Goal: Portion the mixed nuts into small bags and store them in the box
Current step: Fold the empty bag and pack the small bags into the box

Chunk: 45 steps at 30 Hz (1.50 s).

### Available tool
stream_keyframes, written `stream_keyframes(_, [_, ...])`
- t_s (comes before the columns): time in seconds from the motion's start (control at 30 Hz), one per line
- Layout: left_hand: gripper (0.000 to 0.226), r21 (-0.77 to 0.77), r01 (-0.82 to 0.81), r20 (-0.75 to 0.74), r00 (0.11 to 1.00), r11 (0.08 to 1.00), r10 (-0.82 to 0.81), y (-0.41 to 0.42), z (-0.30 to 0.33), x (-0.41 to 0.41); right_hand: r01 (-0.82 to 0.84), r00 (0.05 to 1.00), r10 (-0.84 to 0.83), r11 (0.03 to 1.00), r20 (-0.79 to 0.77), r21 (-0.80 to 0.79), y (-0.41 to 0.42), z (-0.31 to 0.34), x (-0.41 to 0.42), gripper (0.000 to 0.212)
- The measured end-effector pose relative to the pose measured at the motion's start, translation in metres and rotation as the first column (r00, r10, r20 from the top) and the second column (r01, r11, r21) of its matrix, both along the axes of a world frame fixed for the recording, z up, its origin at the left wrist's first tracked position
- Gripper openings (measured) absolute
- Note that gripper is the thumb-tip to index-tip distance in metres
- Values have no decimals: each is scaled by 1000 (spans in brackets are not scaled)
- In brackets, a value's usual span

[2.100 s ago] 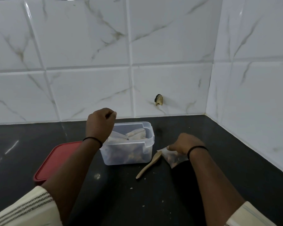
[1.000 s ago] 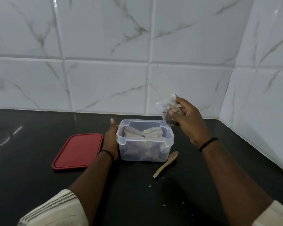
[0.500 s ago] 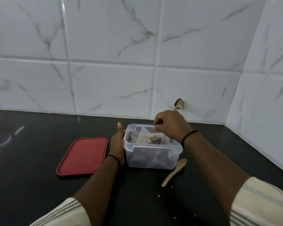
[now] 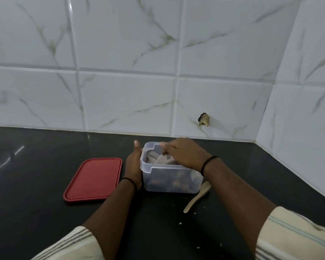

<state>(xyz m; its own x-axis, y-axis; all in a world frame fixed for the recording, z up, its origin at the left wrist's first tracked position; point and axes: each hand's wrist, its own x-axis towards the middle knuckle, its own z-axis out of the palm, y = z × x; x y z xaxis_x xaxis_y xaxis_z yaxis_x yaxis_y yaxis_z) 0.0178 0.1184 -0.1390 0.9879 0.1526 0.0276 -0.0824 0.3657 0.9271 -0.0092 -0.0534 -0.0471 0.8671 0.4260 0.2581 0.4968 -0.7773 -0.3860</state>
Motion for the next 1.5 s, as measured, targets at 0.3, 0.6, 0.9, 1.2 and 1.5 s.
stream_keyframes(0.3, [73, 84, -31, -34, 999, 996, 34, -5, 14, -18, -77, 987, 62, 992, 148, 98, -34, 6, -45, 25])
stream_keyframes(0.6, [26, 355, -461, 192, 888, 813, 419, 19, 32, -39, -29, 918, 16, 999, 397, 26, -31, -11, -65, 18])
stream_keyframes(0.9, [47, 983, -157, 56, 741, 91, 669, 118, 50, -84, -134, 919, 128, 991, 372, -11, 63, -13, -84, 26])
stream_keyframes(1.2, [29, 950, 82, -249, 783, 303, 570, 159, 38, -111, -136, 987, 152, 965, 58, -226, 141, -40, -96, 58])
stream_keyframes(1.5, [16, 653, -29, -299, 908, 757, 292, 136, 57, -116, -16, 985, 36, 993, 170, -114, 143, -56, -103, 33])
